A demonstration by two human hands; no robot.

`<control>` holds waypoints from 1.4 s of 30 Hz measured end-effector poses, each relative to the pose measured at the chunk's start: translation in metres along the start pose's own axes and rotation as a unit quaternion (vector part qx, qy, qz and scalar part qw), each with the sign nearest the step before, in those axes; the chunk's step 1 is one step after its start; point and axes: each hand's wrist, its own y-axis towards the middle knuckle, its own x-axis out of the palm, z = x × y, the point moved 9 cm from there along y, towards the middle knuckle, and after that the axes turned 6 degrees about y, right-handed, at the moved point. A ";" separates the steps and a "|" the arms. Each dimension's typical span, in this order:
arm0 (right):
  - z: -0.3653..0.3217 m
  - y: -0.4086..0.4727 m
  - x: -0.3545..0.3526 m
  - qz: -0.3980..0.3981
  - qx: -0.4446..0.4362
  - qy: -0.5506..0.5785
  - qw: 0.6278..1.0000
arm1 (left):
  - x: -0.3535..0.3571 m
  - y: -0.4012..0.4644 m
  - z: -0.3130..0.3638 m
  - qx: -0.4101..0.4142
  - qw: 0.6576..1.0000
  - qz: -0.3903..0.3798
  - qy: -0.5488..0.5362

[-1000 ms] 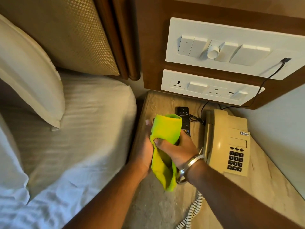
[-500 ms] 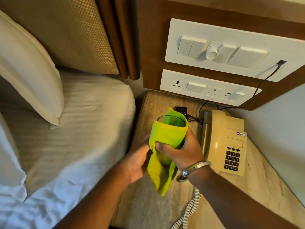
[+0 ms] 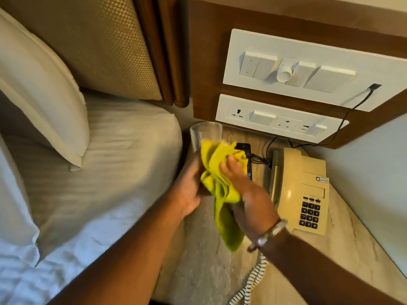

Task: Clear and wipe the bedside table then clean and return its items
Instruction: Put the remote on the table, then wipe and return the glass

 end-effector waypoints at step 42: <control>0.066 -0.085 -0.003 -0.047 0.146 -0.002 0.988 | -0.042 0.106 0.020 0.263 0.850 0.217 0.403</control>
